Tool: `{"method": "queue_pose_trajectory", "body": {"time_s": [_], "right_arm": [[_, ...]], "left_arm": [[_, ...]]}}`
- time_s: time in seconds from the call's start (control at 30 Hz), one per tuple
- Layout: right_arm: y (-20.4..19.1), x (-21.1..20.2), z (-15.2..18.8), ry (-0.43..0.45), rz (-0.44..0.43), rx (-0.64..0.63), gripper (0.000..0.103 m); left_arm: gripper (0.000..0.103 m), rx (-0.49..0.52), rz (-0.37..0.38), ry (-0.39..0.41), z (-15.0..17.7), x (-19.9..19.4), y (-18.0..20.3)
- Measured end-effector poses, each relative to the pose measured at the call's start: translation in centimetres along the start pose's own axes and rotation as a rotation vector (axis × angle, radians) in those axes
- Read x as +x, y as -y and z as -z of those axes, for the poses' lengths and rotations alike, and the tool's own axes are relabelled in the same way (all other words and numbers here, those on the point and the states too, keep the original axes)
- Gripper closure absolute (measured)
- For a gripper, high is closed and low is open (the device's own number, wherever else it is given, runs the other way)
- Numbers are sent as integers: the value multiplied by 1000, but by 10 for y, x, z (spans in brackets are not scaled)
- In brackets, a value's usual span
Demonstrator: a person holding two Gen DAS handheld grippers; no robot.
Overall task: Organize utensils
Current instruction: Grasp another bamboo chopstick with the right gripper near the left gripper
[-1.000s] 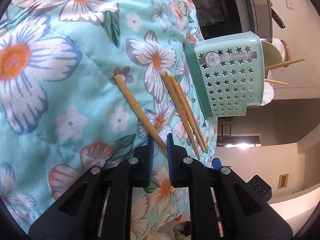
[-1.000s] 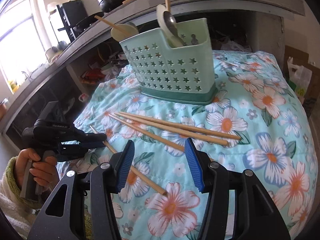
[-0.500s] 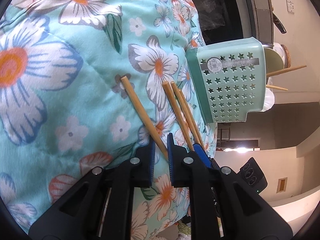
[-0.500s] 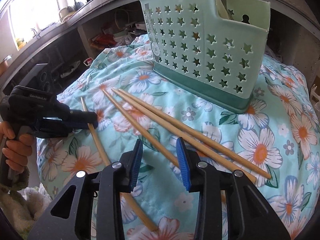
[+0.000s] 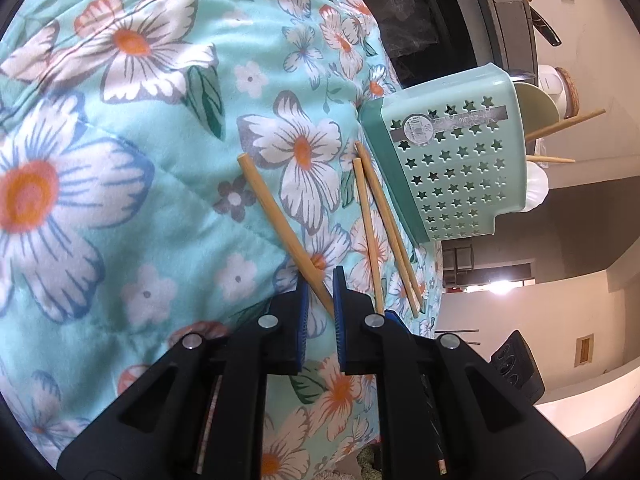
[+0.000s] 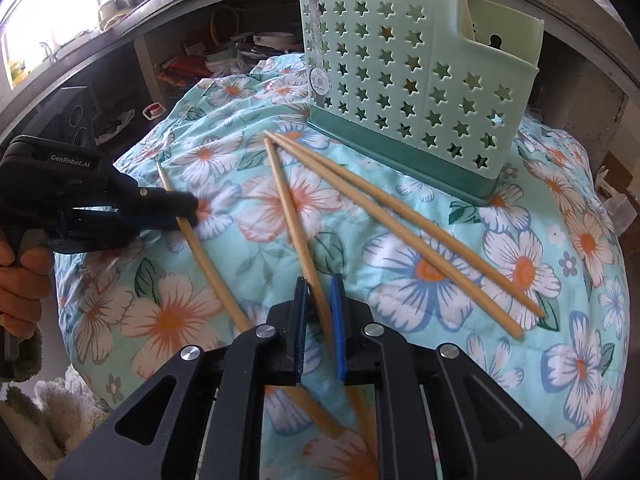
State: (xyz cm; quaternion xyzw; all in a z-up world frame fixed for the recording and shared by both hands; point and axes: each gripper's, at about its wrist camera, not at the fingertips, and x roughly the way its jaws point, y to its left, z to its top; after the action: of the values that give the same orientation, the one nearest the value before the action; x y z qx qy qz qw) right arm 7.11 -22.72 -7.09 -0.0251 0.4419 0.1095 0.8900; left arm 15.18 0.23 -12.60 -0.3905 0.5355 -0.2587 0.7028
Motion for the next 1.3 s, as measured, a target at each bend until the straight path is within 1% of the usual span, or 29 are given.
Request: {"method": "queue_pose_trajectory", "body": {"time_s": [0.17,0.33,0.47,0.63,0.9,1.23,1.3], "right_arm": [[4,-7,7,-5,-14,57,94],[6,-12,12,-30,-38,67,95],[6,-12,8,-40,-69,61,95],[-6,-7,-3,-43,-65,1,94],[-23,18,-27,-59,-74,-71,94],[-49,41,-56,-93,-65,-175,94],[-50,43,-59,-95,-86,-181,94]], "left_arm": [[92,69,-51,-29,-8,-14,6],[91,69,-91,-47,-12,-21,-2],[91,50,-100,-41,-11,-21,-8],[91,56,-109,-34,-12,-17,-6],[91,52,-105,-34,-13,-16,-8],[90,46,-80,-33,-12,-19,-12],[90,44,-76,-33,-12,-19,-13]]}}
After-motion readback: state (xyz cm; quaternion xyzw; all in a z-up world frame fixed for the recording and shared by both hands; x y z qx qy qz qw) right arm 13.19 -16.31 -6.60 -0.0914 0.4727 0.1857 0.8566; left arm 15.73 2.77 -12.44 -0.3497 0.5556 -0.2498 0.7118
